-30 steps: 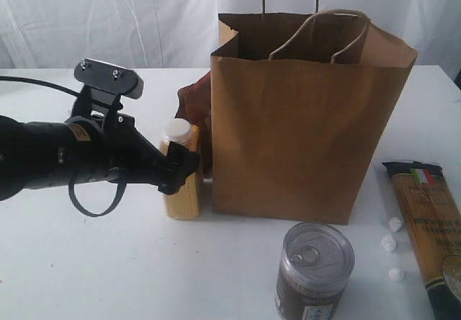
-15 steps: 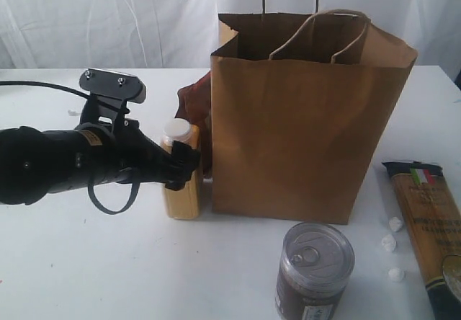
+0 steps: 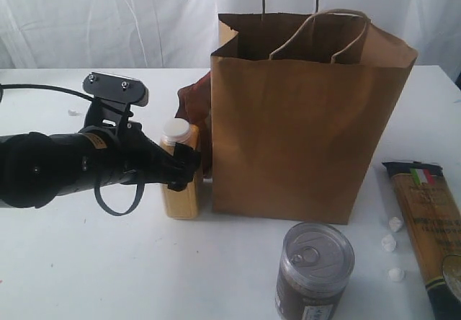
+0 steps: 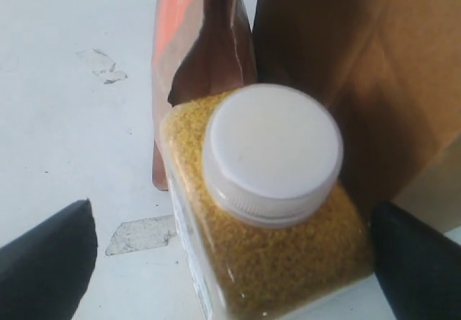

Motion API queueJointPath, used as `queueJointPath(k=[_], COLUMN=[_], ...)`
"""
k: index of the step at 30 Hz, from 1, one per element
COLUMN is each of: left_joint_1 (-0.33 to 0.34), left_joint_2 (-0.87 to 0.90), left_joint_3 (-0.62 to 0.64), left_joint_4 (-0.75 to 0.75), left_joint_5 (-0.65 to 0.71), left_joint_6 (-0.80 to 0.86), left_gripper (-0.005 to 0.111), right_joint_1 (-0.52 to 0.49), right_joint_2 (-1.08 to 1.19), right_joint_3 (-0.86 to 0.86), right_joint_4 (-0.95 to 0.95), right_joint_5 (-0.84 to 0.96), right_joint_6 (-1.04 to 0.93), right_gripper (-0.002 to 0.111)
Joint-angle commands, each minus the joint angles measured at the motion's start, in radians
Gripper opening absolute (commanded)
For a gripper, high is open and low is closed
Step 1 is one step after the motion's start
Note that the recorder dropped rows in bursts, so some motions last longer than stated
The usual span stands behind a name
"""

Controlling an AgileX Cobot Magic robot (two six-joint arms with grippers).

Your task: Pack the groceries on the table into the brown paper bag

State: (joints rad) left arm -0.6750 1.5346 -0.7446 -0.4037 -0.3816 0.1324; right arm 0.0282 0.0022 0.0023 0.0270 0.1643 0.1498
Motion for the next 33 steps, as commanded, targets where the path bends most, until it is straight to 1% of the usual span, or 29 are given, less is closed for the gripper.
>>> queueJointPath(k=[1,9,14,16,19,21,22,27,30,33], left_joint_1=[-0.005,-0.005,-0.005,-0.005,-0.005,-0.005,-0.005,-0.005,-0.005,-0.005], left_joint_2=[0.023,0.048,0.048,0.048,0.048,0.048,0.048,0.048,0.048,0.048], left_joint_3=[-0.003,-0.003,-0.003,-0.003,-0.003,-0.003,-0.003,-0.003,-0.003,-0.003], left_joint_4=[-0.015,-0.015,-0.027,-0.052,-0.136,-0.161,-0.161,-0.159,-0.159,-0.157], left_joint_5=[-0.024,-0.070,-0.060,-0.053,-0.053,-0.057,-0.057,-0.042,-0.008,0.007], left_joint_6=[-0.006,-0.003,0.000,0.000,0.000,0.000,0.000,0.000,0.041,0.138], left_gripper=[0.105,0.105,0.105,0.101,0.084,0.068,0.062,0.022,0.000,0.000], right_joint_1=[0.003,0.003,0.003,0.003,0.003,0.003,0.003,0.003,0.003,0.003], right_joint_2=[-0.002,-0.002,-0.002,-0.002,-0.002,-0.002,-0.002,-0.002,-0.002,-0.002], right_joint_3=[-0.002,-0.002,-0.002,-0.002,-0.002,-0.002,-0.002,-0.002,-0.002,-0.002], right_joint_4=[0.001,0.001,0.001,0.001,0.001,0.001,0.001,0.001,0.001,0.001], right_joint_5=[-0.002,-0.002,-0.002,-0.002,-0.002,-0.002,-0.002,-0.002,-0.002,-0.002], right_joint_6=[0.002,0.002,0.002,0.002,0.002,0.002,0.002,0.002,0.002,0.002], right_gripper=[0.000,0.000,0.000,0.000,0.000,0.000,0.000,0.000,0.000,0.000])
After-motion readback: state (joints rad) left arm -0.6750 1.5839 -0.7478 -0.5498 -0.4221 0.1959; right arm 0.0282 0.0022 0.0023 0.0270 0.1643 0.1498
